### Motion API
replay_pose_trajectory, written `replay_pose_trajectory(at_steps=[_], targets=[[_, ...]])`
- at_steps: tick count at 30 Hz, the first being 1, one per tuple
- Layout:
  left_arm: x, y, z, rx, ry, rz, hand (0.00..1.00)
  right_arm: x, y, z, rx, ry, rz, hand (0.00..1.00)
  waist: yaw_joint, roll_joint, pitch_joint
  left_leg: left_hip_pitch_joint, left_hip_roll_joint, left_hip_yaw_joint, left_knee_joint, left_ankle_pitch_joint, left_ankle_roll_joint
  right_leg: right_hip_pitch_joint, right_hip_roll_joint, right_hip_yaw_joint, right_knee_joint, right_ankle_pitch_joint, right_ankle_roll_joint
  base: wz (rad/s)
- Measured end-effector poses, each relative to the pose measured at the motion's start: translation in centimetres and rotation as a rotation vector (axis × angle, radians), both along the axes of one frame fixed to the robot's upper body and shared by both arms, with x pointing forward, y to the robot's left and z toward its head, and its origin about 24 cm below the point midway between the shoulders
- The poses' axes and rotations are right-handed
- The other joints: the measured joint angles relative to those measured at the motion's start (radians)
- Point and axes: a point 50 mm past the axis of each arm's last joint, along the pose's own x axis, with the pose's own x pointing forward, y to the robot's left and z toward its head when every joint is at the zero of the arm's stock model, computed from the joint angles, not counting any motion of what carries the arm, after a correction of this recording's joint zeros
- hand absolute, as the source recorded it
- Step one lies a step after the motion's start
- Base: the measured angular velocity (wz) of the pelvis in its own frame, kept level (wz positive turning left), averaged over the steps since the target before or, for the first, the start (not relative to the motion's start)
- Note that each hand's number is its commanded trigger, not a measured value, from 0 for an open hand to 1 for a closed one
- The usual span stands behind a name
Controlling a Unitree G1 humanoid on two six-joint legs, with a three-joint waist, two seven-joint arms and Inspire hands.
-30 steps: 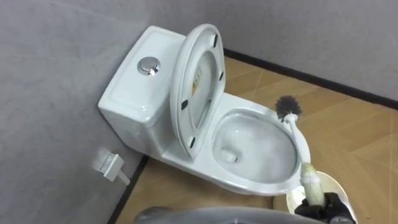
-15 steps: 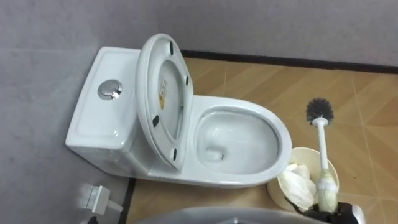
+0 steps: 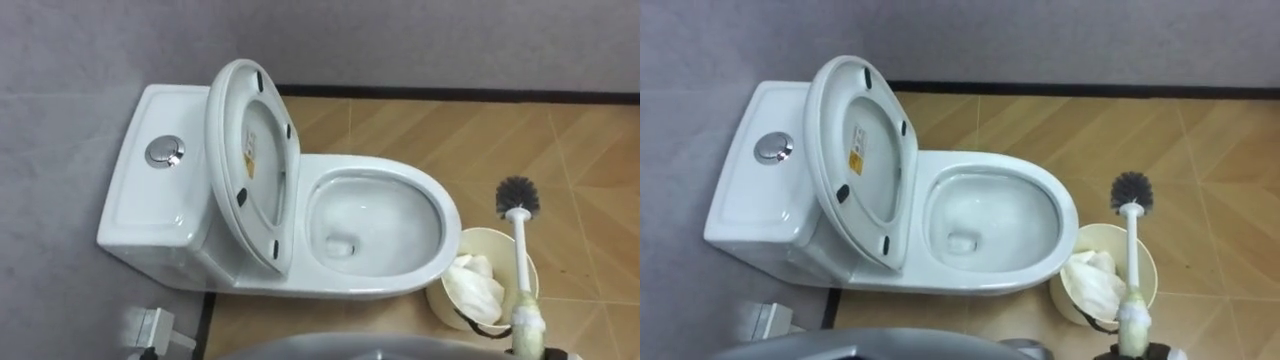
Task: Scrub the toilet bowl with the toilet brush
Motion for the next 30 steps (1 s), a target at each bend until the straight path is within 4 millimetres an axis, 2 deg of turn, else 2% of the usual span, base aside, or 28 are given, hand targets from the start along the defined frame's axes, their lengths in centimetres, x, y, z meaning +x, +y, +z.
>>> replay_pose_trajectory(at_steps=[10, 30], targets=[[-0.6, -0.1, 0.0, -0.001, 0.019, 0.007, 0.0, -2.6, 0.6, -0.7, 0.057, 0.146, -0.029, 0.0, -0.004, -0.007, 0.0, 0.008, -0.001, 0.004, -0.003, 0.0, 0.0, 0.008, -0.001, 0.002, -0.003, 0.001, 0.0, -0.02], [-1.7, -0.2, -0.1, -0.012, 0.062, 0.022, 0.0, -2.5, 0.7, -0.9, 0.1, 0.16, -0.063, 0.0, -0.005, -0.016, 0.0007, 0.018, -0.001, 0.005, -0.005, -0.001, 0.0, 0.011, -0.001, 0.001, -0.002, -0.001, 0.0, 0.0]])
